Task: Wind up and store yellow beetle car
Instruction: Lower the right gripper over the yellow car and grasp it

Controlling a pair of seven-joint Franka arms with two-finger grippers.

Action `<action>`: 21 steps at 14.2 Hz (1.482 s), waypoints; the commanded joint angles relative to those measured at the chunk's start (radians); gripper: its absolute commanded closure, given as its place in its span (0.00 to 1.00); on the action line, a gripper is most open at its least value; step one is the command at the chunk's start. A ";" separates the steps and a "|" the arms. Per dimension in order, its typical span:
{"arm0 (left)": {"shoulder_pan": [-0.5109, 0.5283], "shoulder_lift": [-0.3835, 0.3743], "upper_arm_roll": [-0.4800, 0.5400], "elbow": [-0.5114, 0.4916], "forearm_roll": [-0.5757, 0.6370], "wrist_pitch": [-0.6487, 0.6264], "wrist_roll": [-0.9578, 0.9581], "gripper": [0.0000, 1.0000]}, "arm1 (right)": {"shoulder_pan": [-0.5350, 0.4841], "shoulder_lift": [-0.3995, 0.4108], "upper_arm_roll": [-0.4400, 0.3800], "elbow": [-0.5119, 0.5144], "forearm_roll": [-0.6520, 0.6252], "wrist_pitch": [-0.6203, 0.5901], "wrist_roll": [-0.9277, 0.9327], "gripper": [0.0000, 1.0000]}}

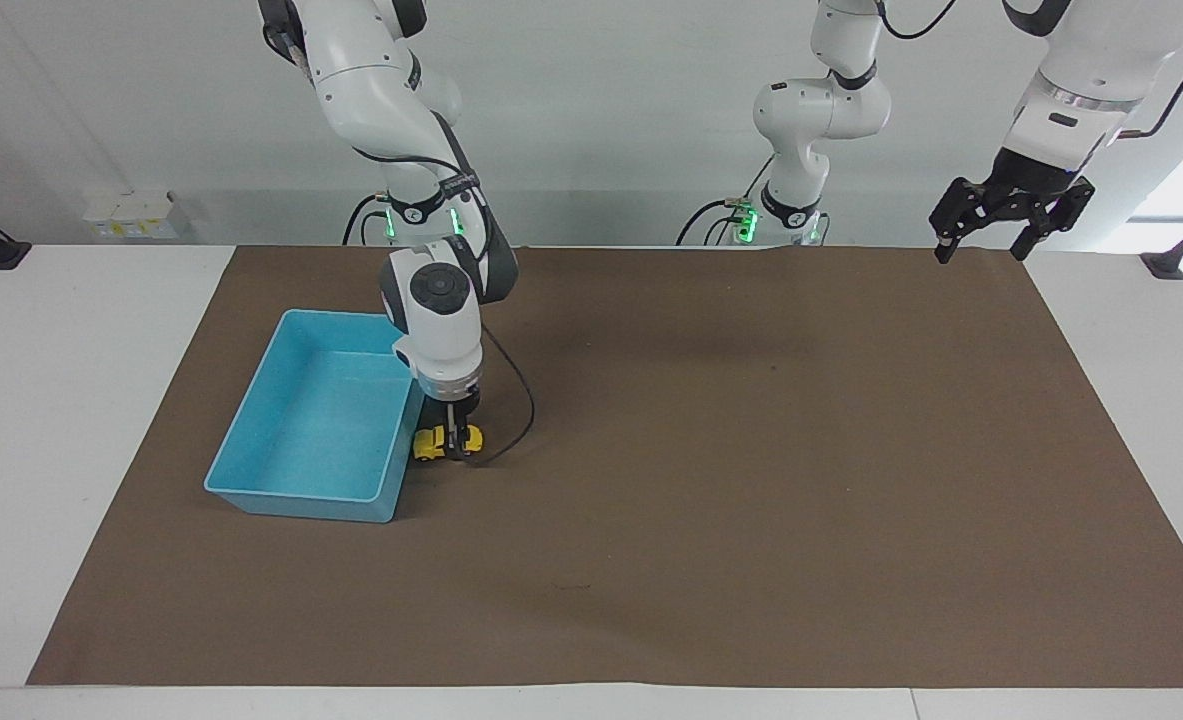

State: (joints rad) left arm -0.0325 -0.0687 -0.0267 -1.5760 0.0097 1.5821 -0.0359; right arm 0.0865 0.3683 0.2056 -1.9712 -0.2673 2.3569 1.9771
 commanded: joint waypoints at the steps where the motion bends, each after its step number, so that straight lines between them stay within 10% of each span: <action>1: 0.011 -0.005 -0.006 0.013 0.004 -0.020 0.005 0.00 | -0.001 0.007 0.008 0.054 -0.021 -0.051 0.031 1.00; 21: 0.011 -0.005 -0.006 0.014 0.004 -0.020 0.004 0.00 | -0.019 -0.172 0.087 0.167 0.160 -0.280 -0.188 1.00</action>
State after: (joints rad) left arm -0.0325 -0.0688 -0.0267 -1.5758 0.0097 1.5820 -0.0359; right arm 0.0844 0.2340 0.2933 -1.8000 -0.1577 2.1104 1.8811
